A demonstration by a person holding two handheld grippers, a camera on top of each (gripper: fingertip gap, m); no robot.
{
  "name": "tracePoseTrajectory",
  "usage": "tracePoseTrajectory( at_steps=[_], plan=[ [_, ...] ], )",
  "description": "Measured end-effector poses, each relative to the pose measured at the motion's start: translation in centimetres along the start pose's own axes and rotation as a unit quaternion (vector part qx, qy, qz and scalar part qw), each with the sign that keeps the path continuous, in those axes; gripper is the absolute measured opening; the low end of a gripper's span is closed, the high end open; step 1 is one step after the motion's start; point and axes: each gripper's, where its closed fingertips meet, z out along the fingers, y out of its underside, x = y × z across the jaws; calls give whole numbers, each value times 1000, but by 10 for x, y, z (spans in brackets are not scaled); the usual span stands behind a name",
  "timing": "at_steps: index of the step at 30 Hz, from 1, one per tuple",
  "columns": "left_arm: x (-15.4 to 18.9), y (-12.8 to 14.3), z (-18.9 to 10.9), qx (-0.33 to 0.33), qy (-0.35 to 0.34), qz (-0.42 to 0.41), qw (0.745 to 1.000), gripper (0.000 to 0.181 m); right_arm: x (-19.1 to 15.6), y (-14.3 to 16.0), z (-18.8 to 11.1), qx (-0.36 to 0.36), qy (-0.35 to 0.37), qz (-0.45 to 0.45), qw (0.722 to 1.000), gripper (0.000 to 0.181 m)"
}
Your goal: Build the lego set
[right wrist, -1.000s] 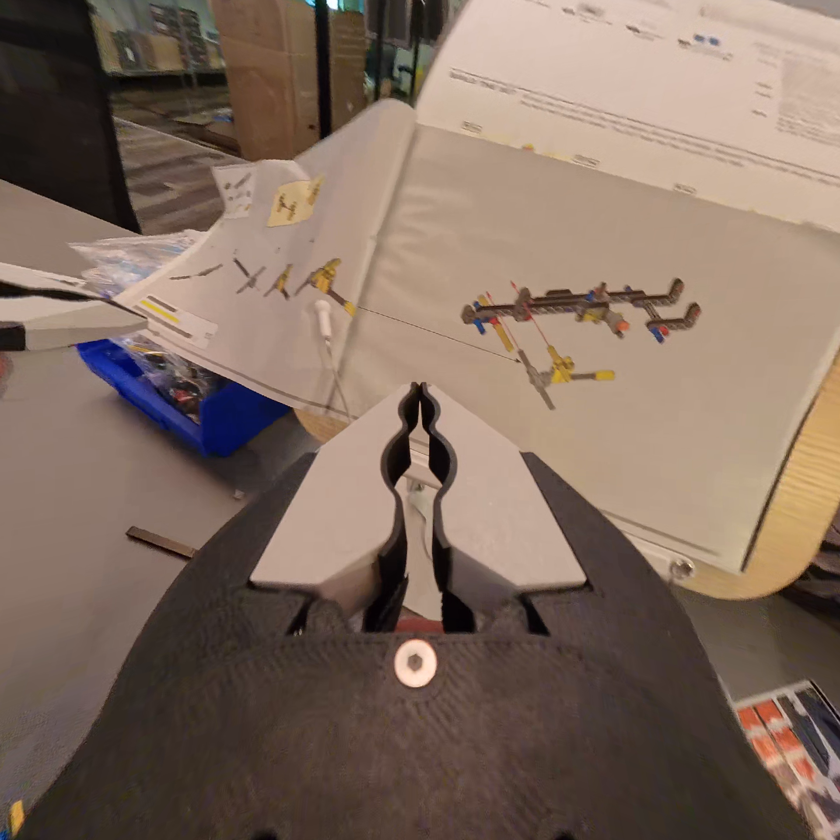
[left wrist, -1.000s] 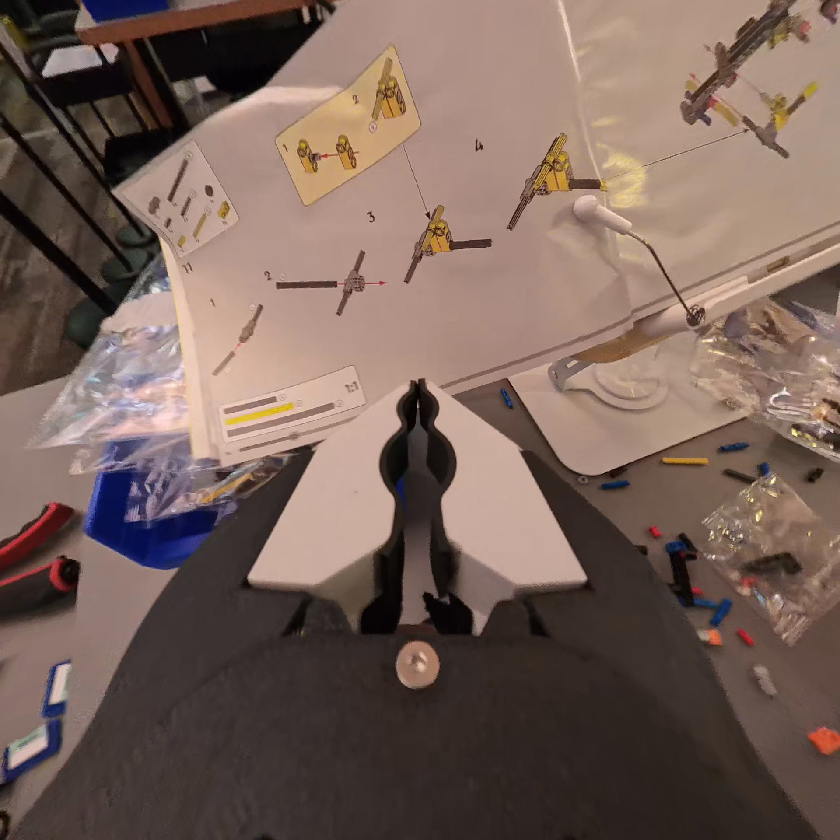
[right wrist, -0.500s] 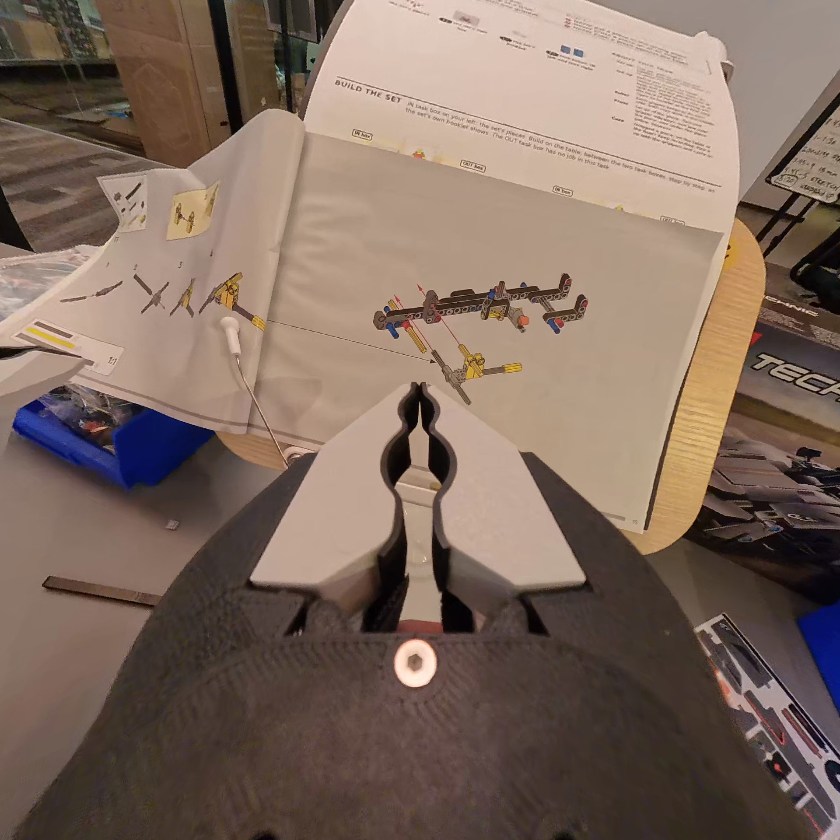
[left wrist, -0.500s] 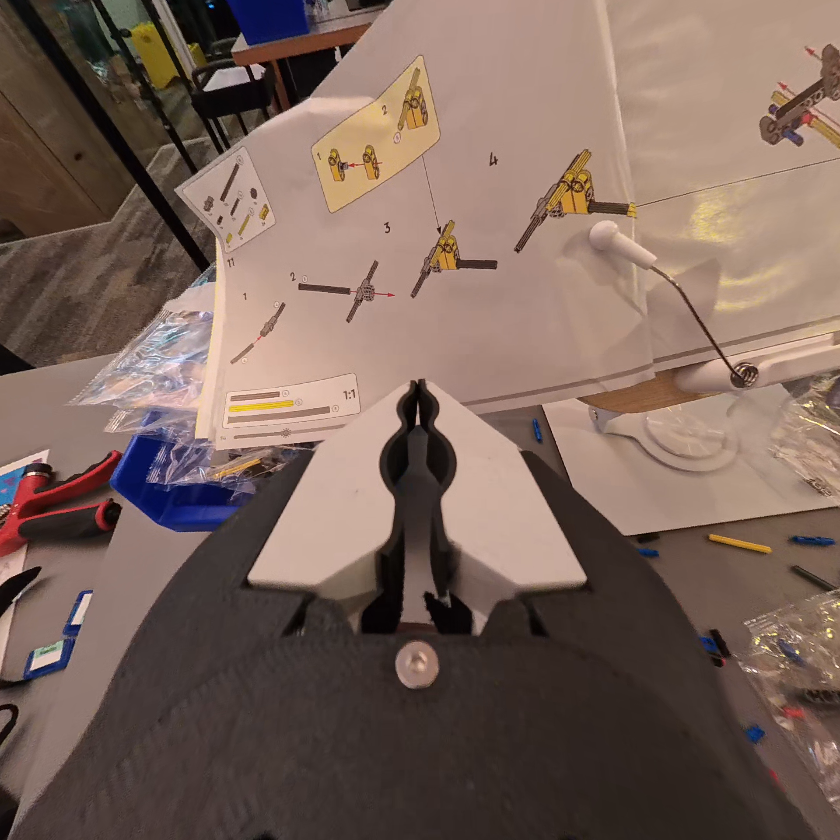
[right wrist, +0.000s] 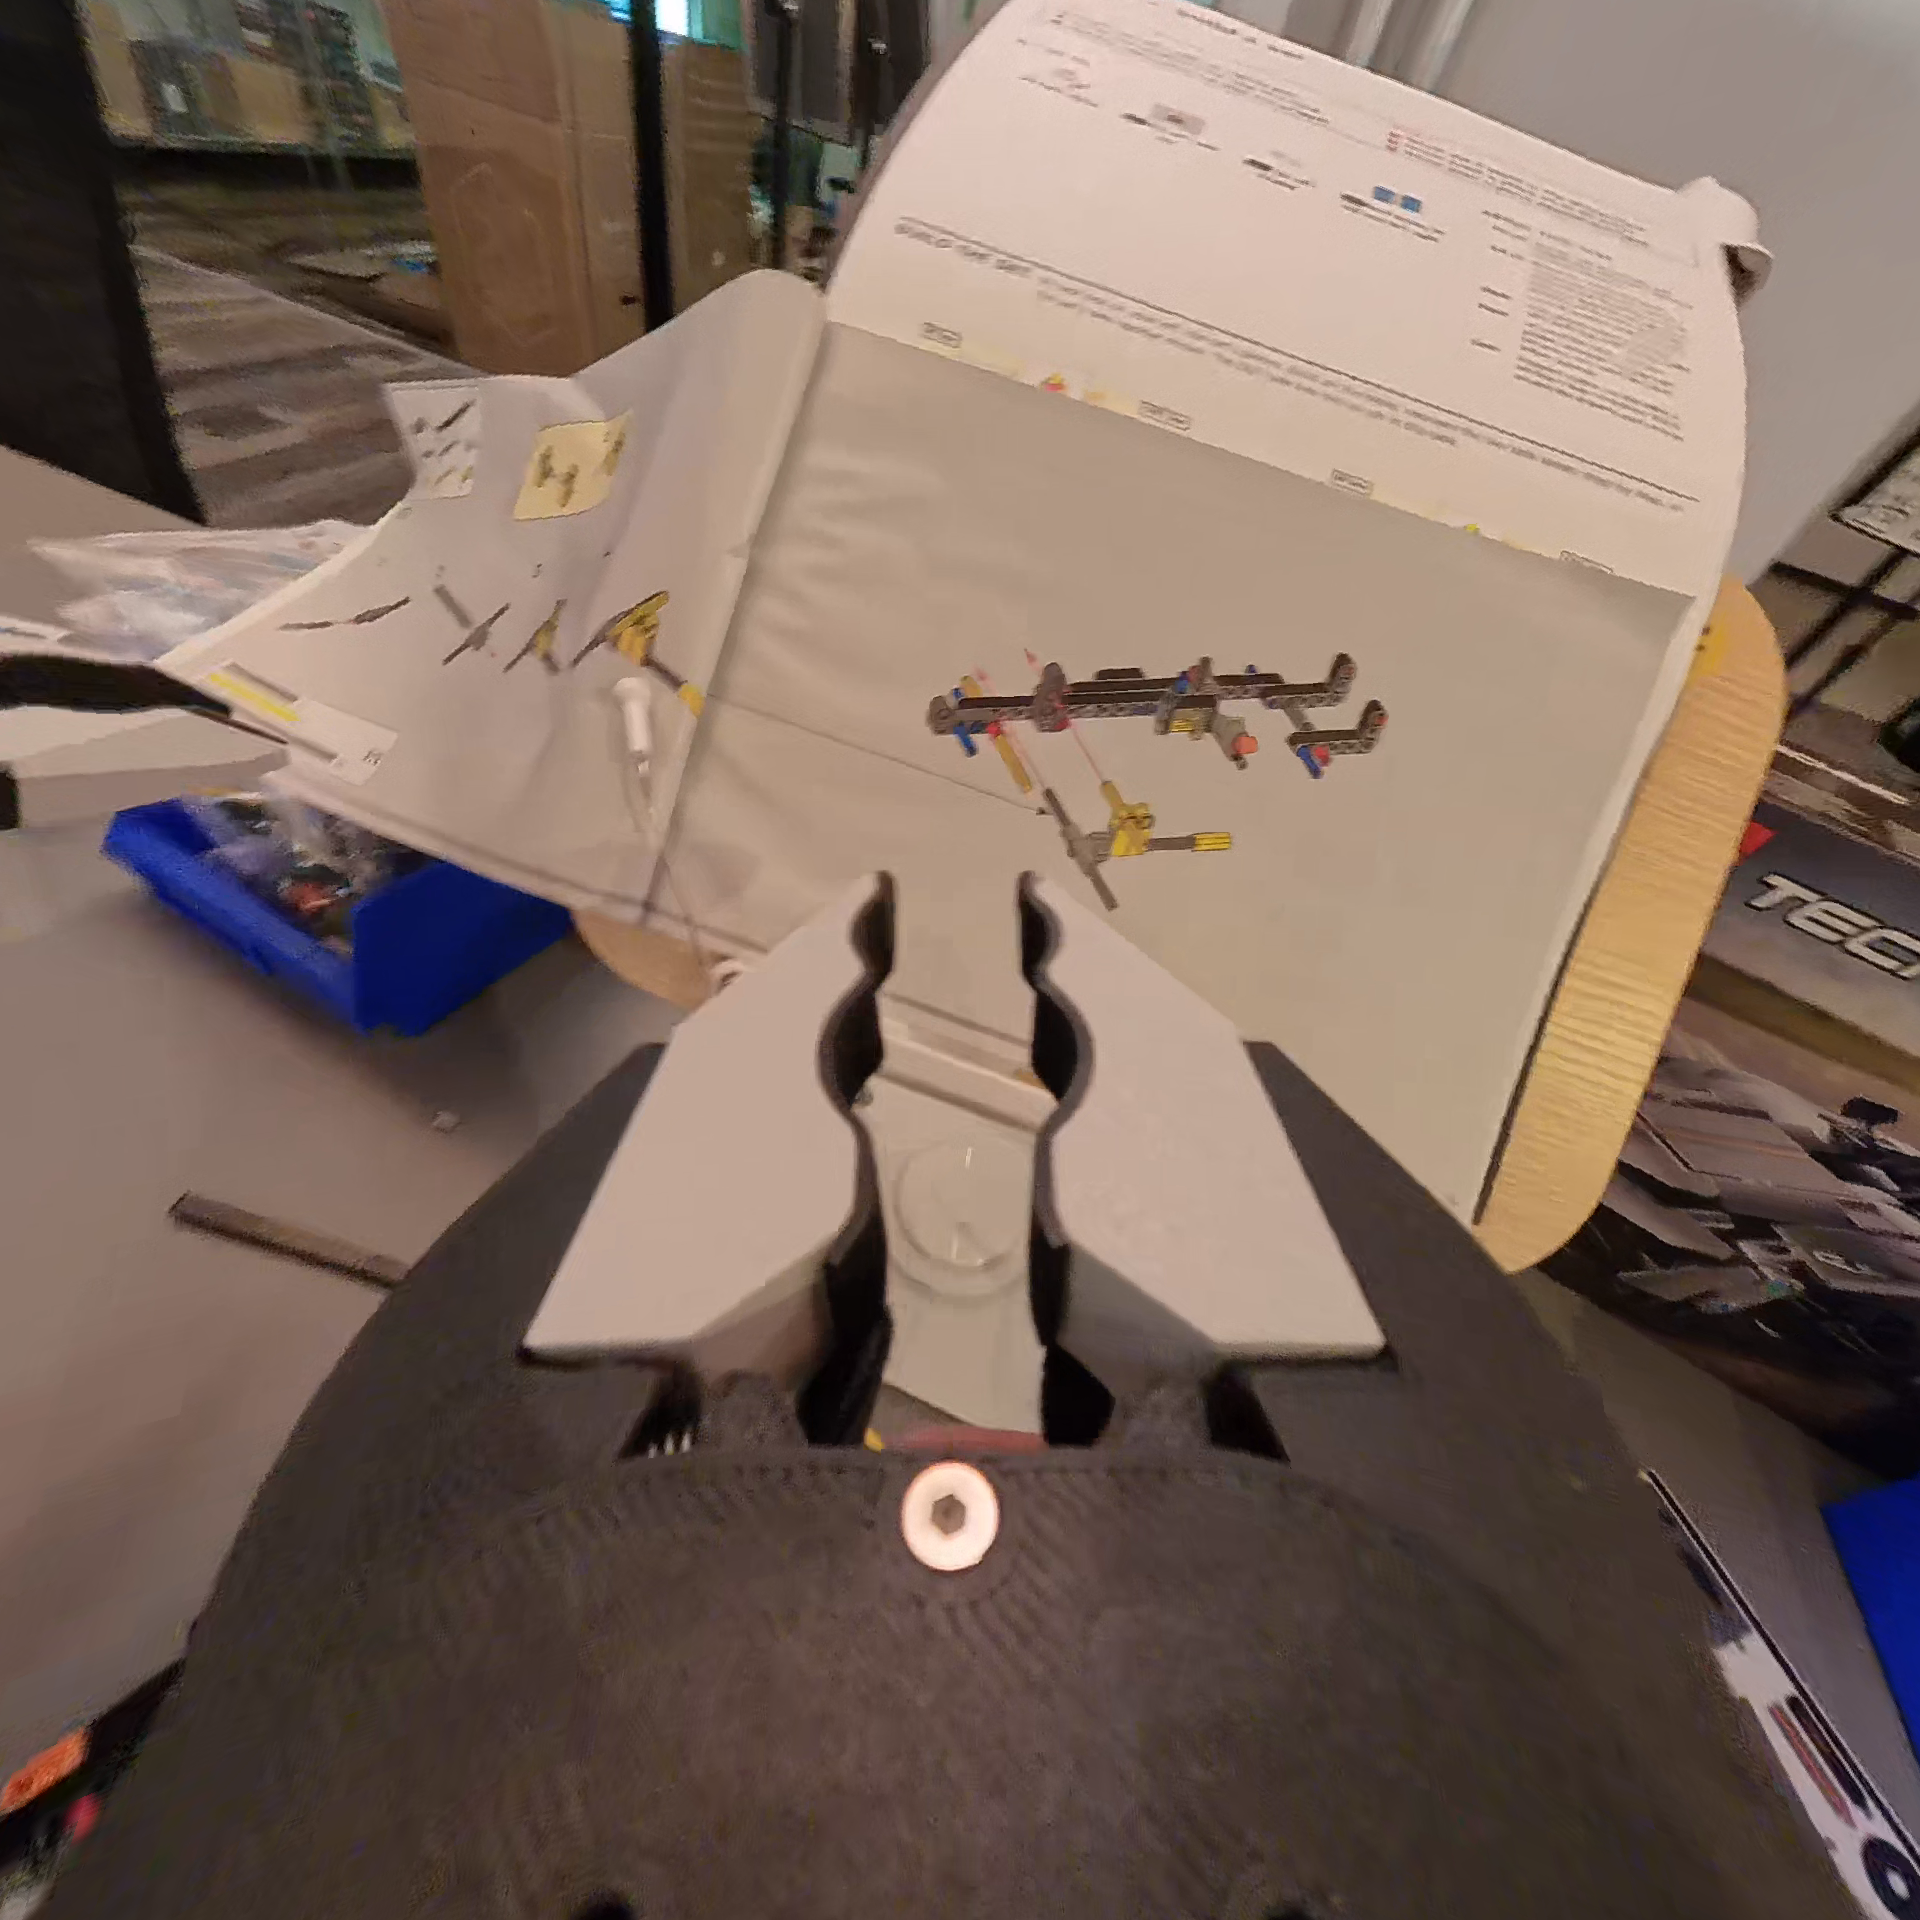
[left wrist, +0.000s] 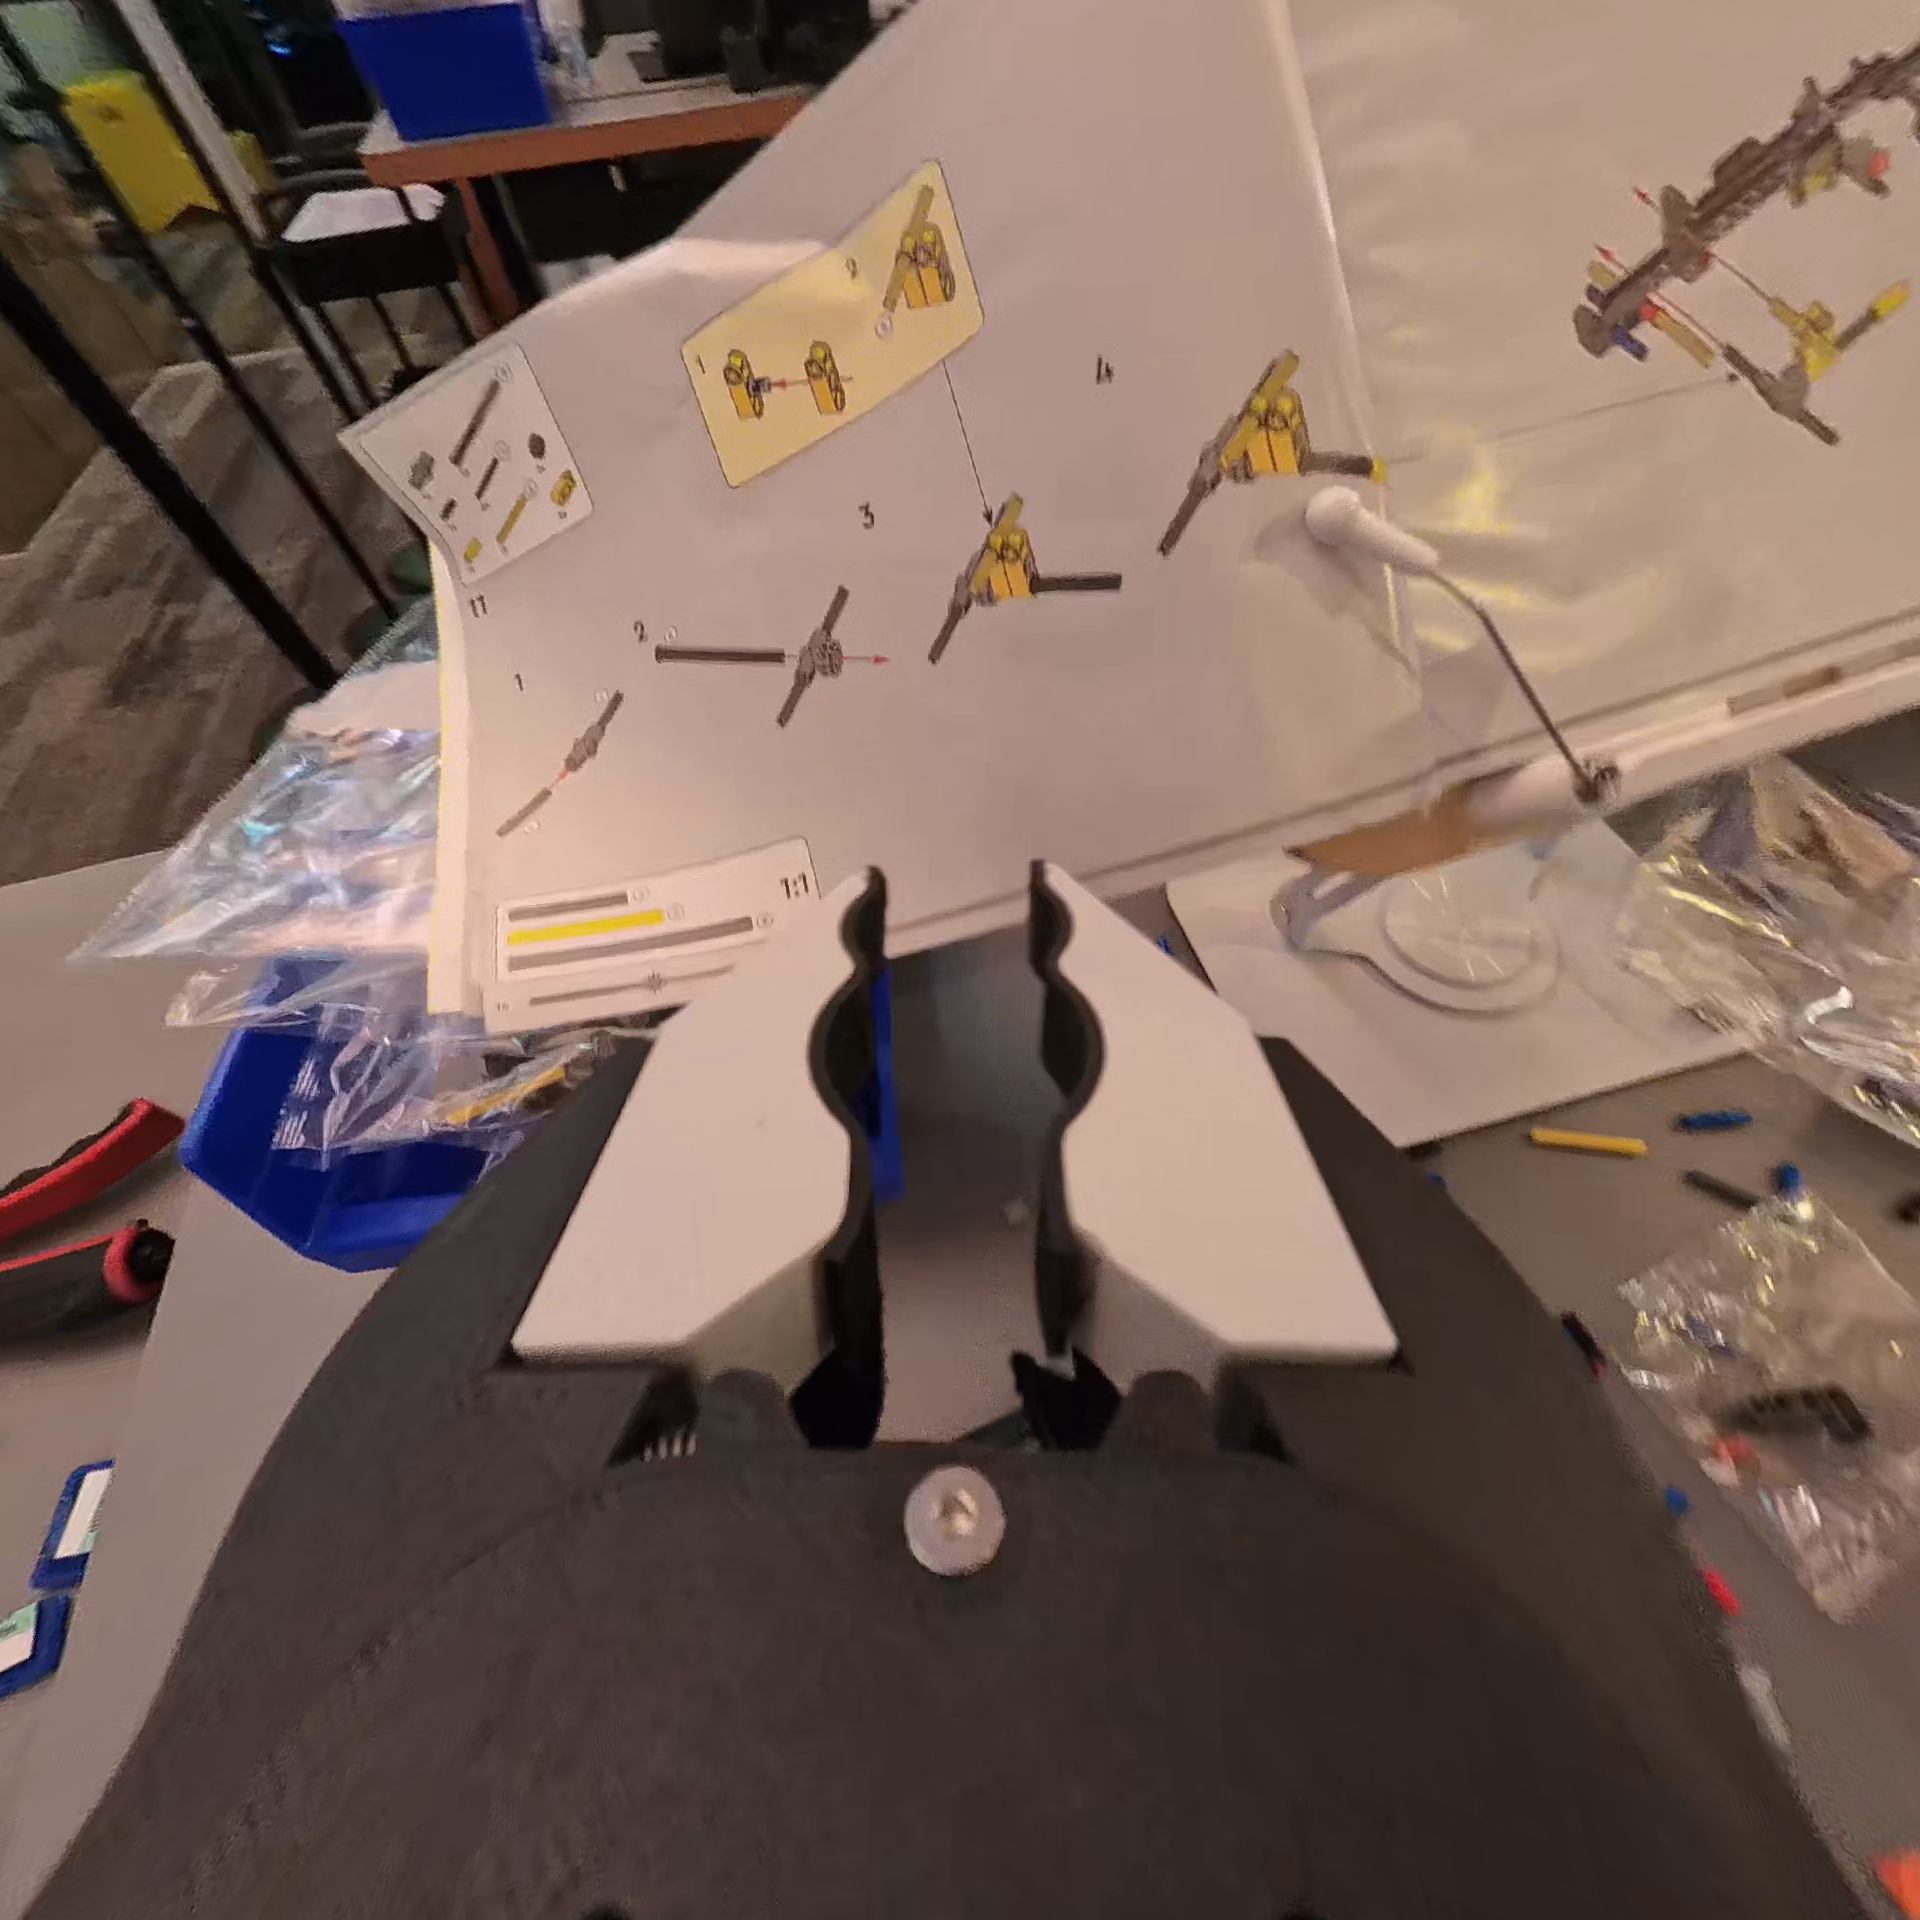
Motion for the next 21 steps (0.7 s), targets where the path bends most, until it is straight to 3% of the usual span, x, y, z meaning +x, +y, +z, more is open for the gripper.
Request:
tracePoseTrajectory(
  at_steps=[1,4,11,15,17,21],
  plan=[
    [-2,6,-5,-1,12,4,1000,30,-6,1,-5,4,-11,-8,1000,26],
    [-6,28,-22,-6,43,8,999,54,-23,6,-21,14,-29,-51,998,29],
    [-4,112,-53,-77,95,4,992,105,-72,34,-53,15,-117,-107,987,33],
    [3,144,-64,-100,109,55,988,103,-89,61,-63,-8,-154,-118,981,33],
    [6,153,-69,-102,123,66,985,81,-97,74,-66,-27,-175,-114,978,34],
    [5,183,-73,-129,143,61,979,63,-114,101,-73,-60,-213,-119,968,36]
  ],
)
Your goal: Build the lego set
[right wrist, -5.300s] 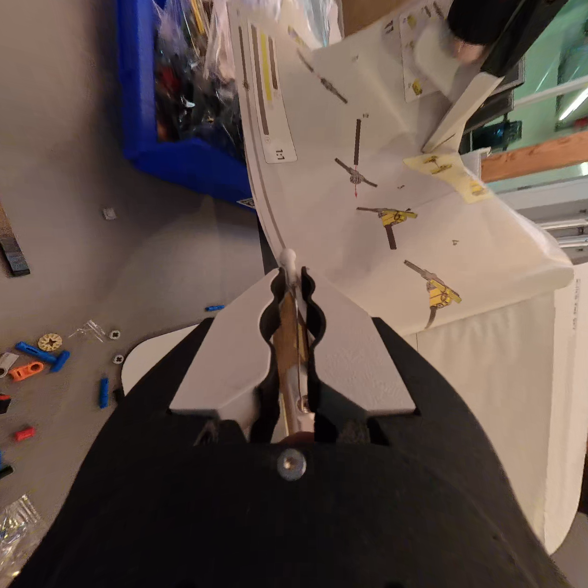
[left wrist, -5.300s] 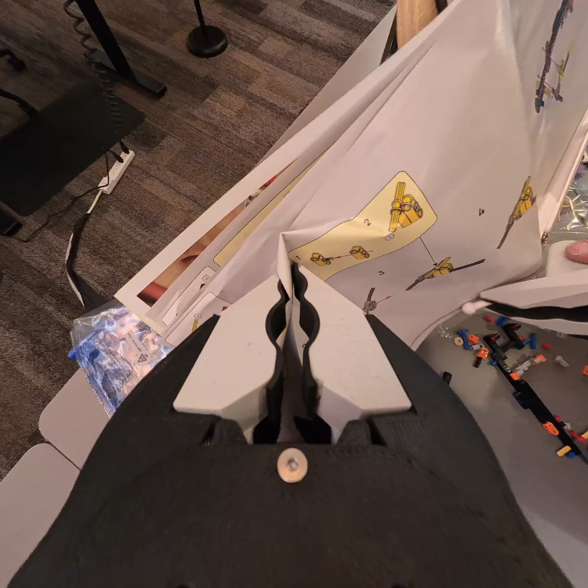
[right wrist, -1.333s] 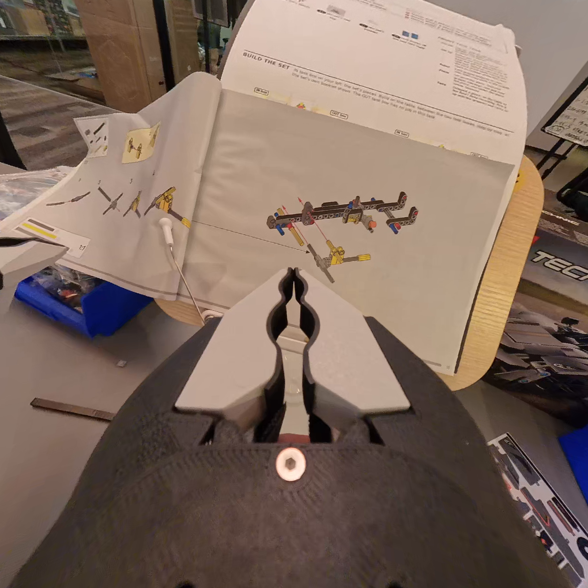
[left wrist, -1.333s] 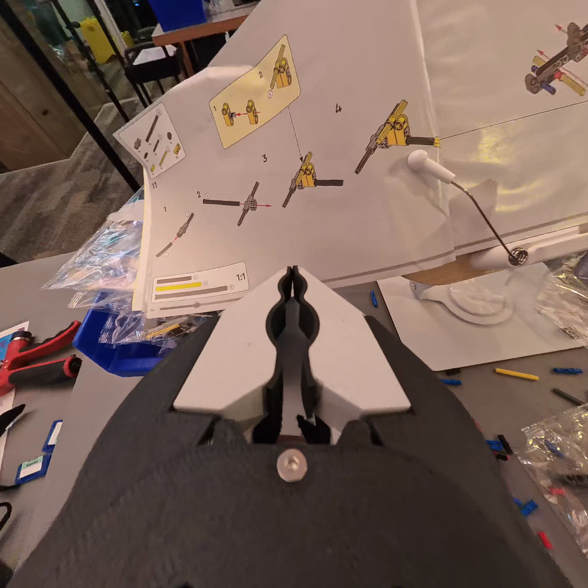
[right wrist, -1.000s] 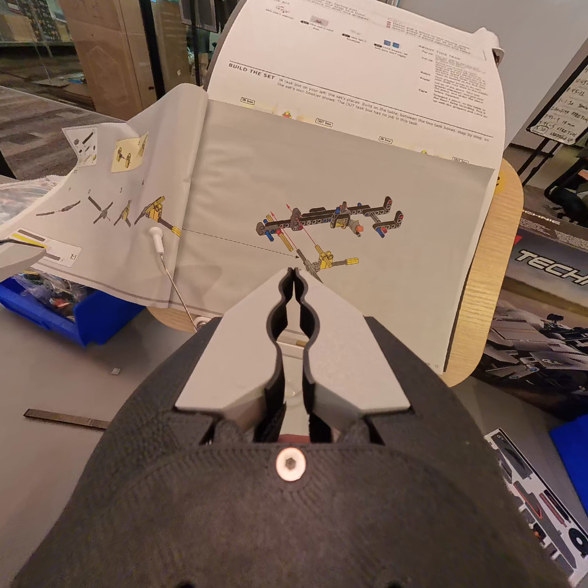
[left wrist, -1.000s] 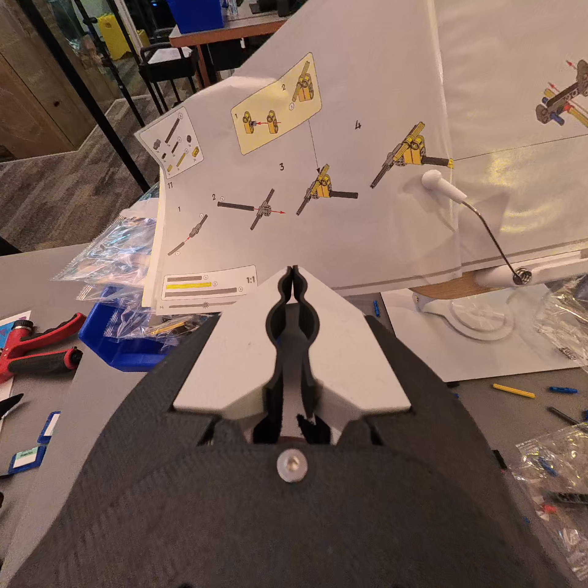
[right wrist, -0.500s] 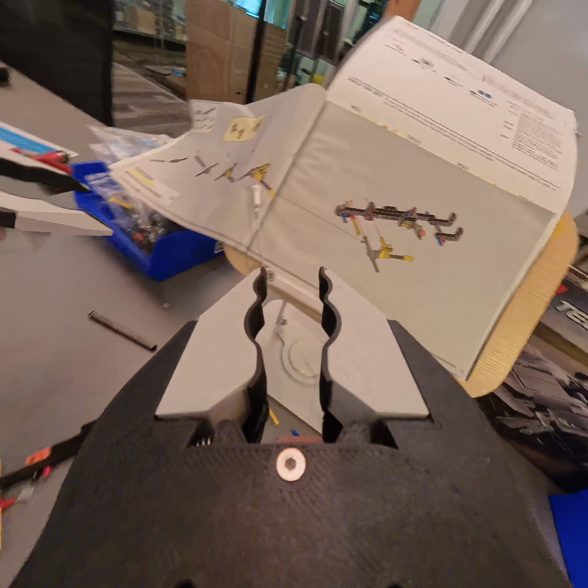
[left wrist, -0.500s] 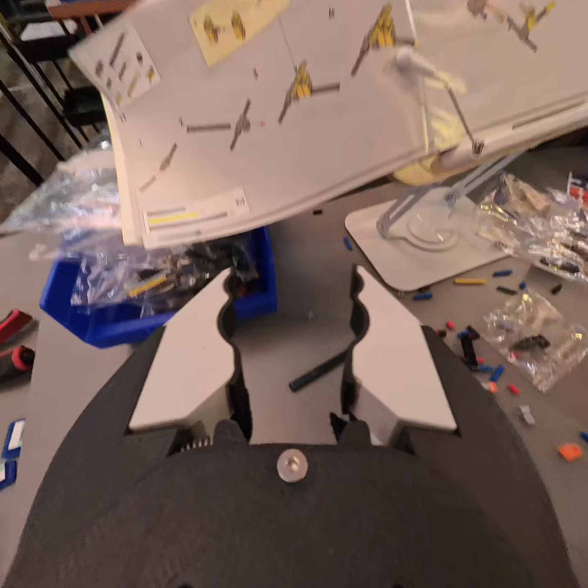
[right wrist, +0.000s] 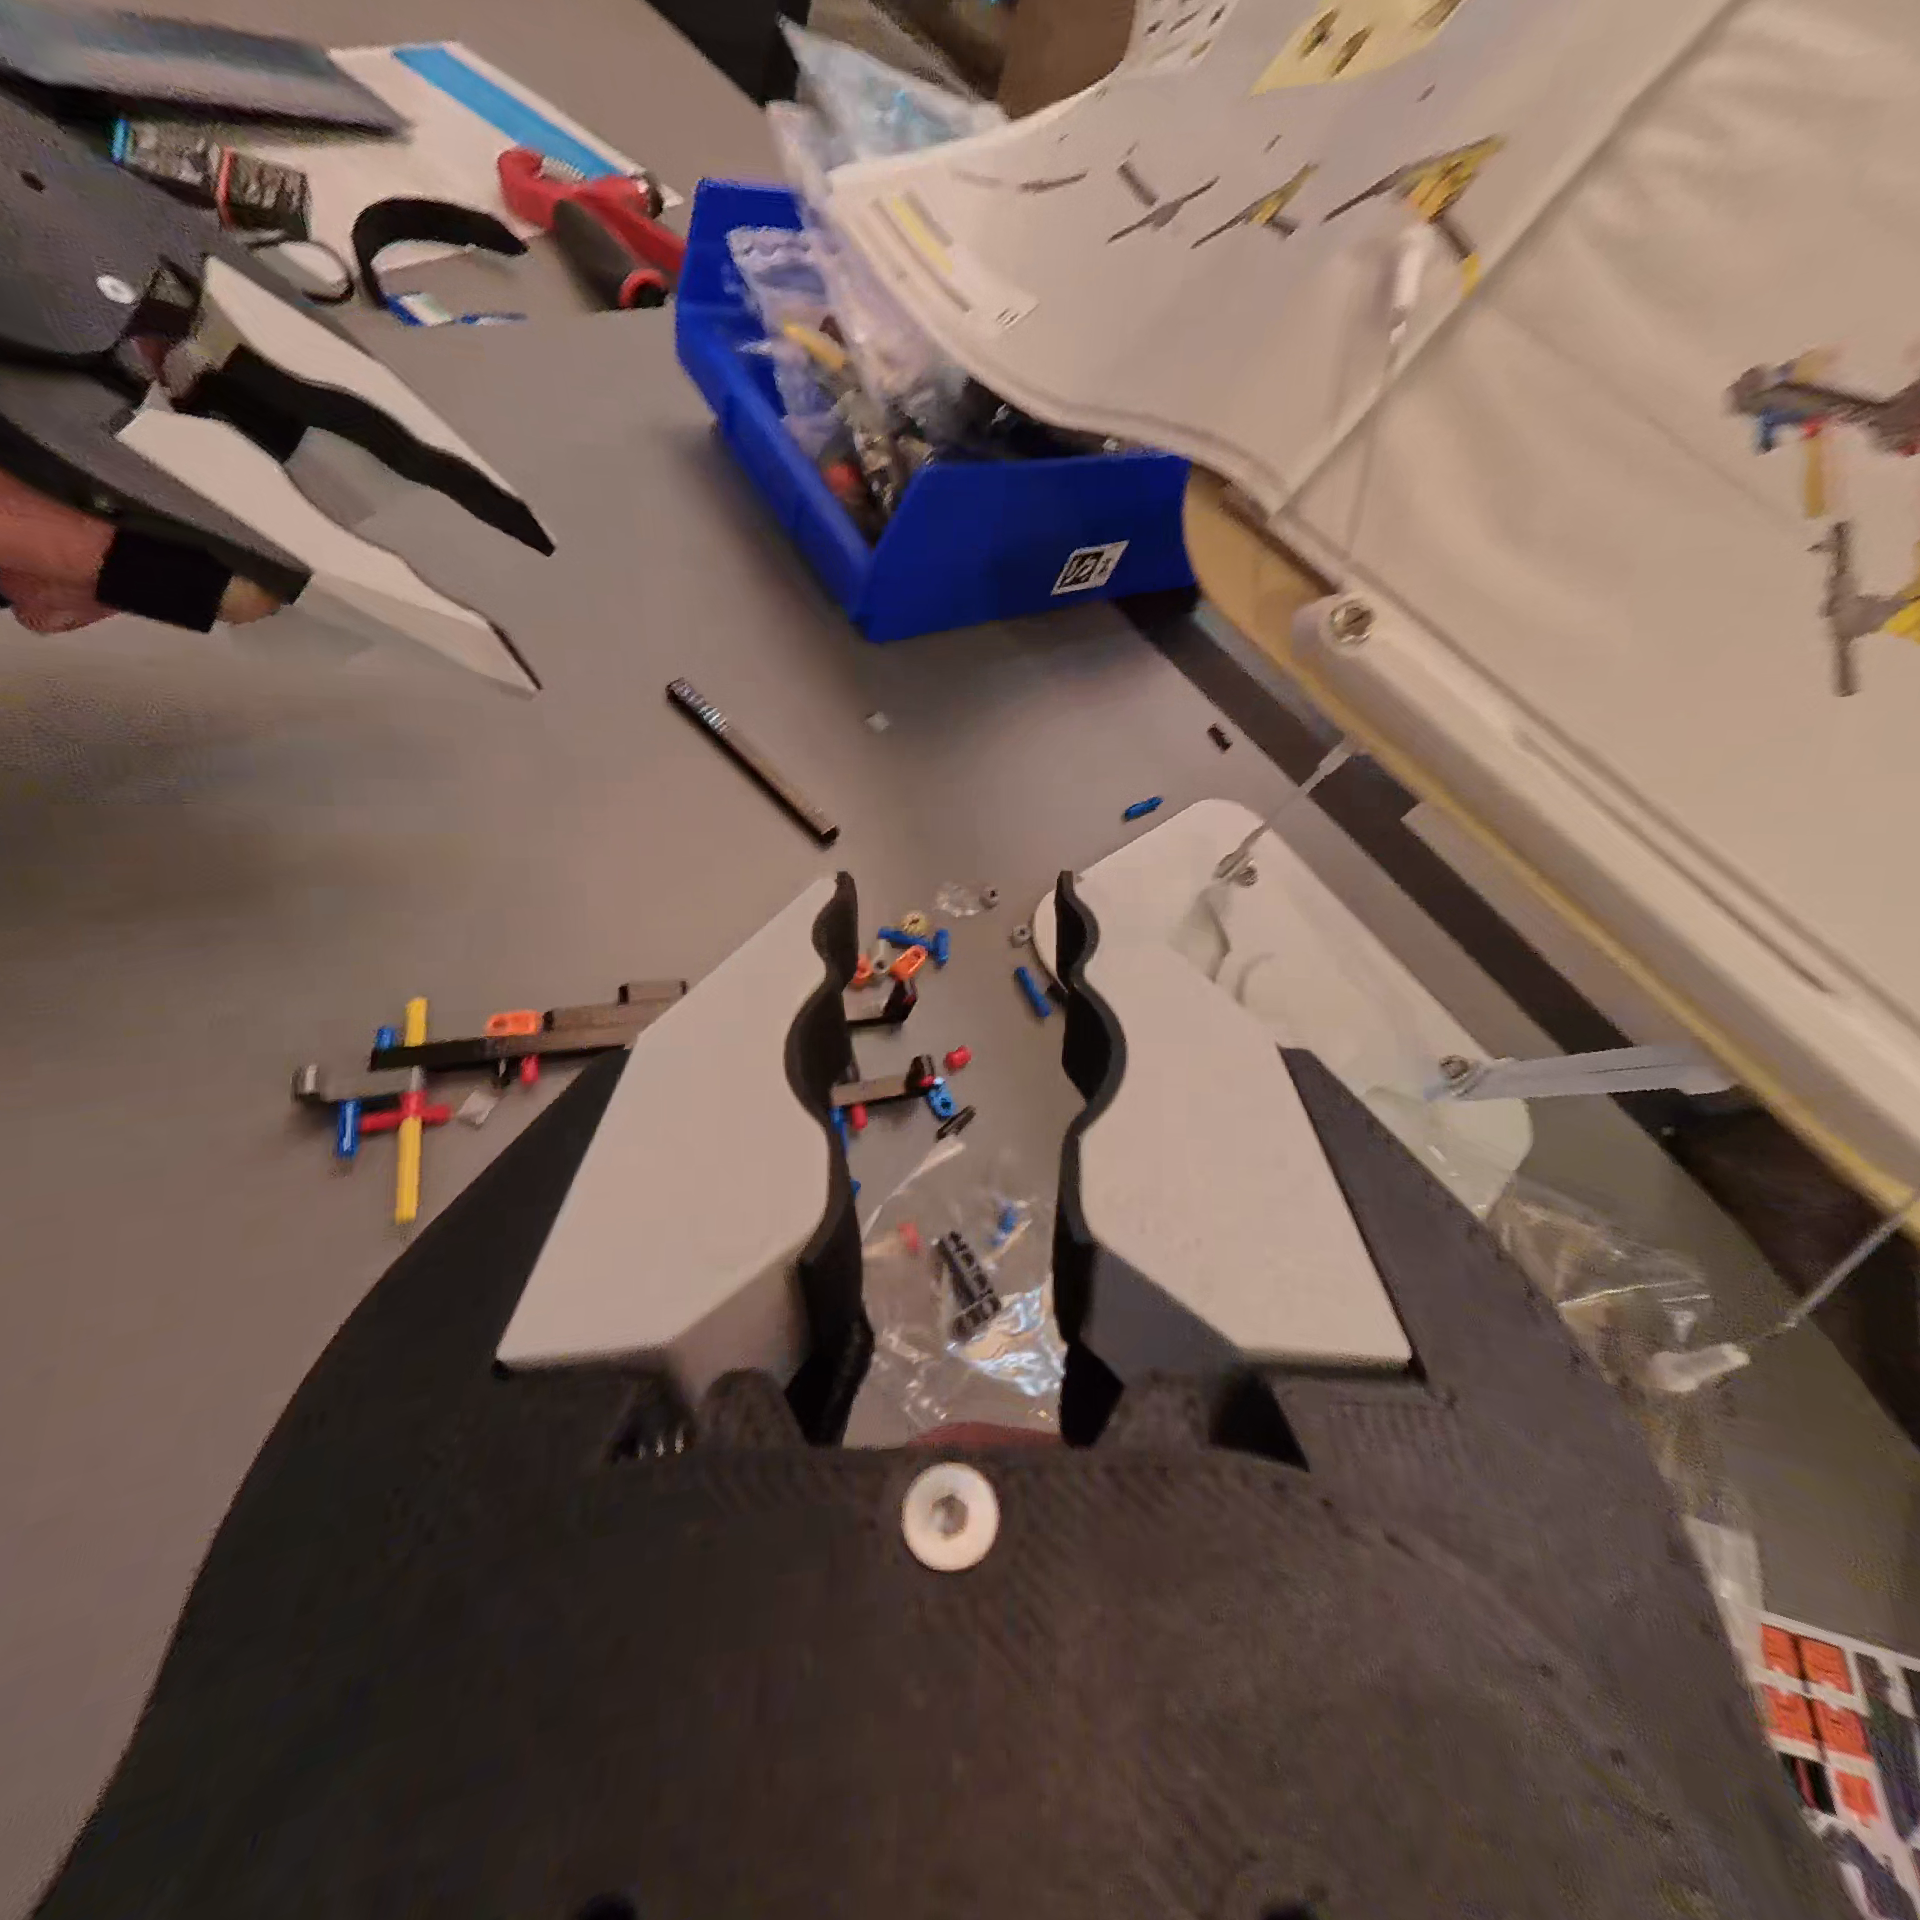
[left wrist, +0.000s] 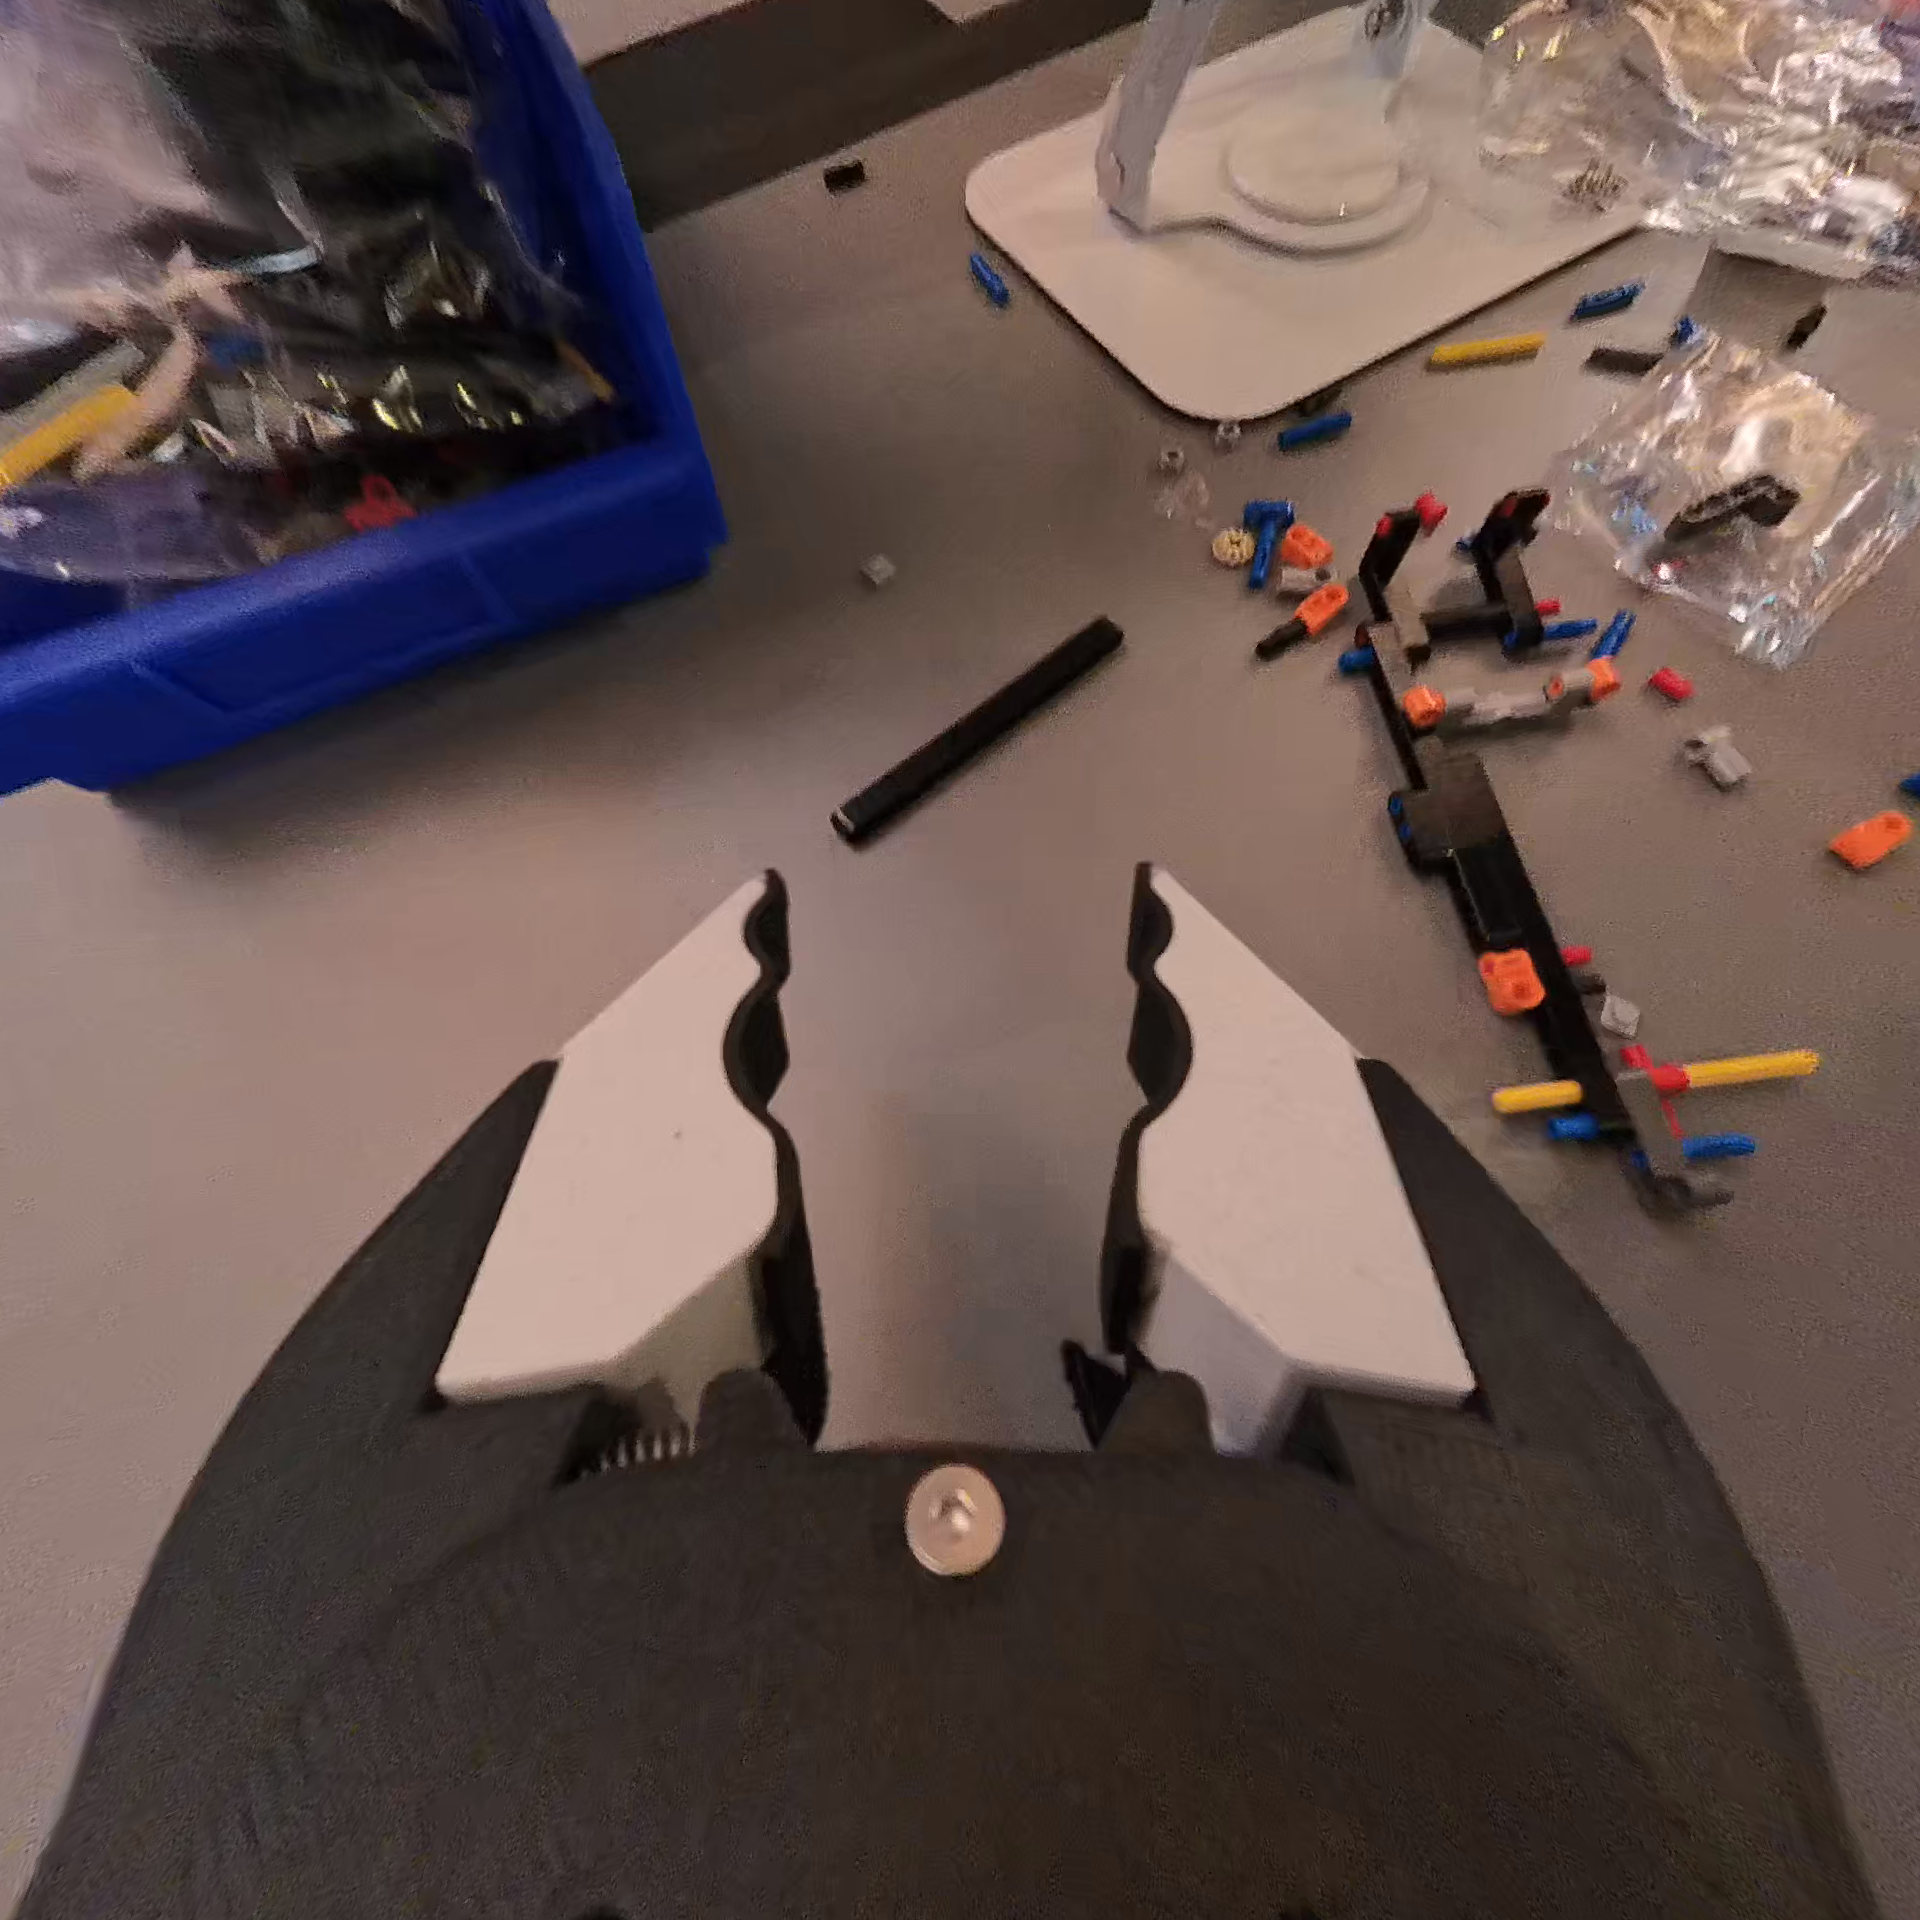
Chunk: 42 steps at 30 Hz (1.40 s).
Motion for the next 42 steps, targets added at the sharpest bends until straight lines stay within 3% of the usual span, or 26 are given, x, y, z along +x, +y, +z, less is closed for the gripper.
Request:
tracePoseTrajectory(
  at_steps=[4,7,13,18,25,31,40,42],
  plan=[
    [-5,16,3,1,0,-4,1000,37,-13,16,3,-21,-21,-2,1000,36],
    [-9,25,6,-7,-9,15,1000,28,-19,23,4,-29,-31,-5,999,36],
    [-3,43,20,-44,-5,47,998,57,-24,32,7,-47,-36,-11,998,36],
    [-4,43,27,-39,3,52,998,62,-28,39,14,-60,-46,-9,997,36],
    [-11,12,38,-20,22,102,994,56,-24,54,20,-89,-58,-5,994,33],
    [-10,4,63,-57,53,158,984,53,3,82,11,-123,-40,26,991,33],
    [0,7,83,-78,80,127,986,23,74,141,-27,-179,22,56,982,31],
    [3,6,83,-79,77,130,985,24,86,145,-38,-175,25,64,982,30]
  ],
)
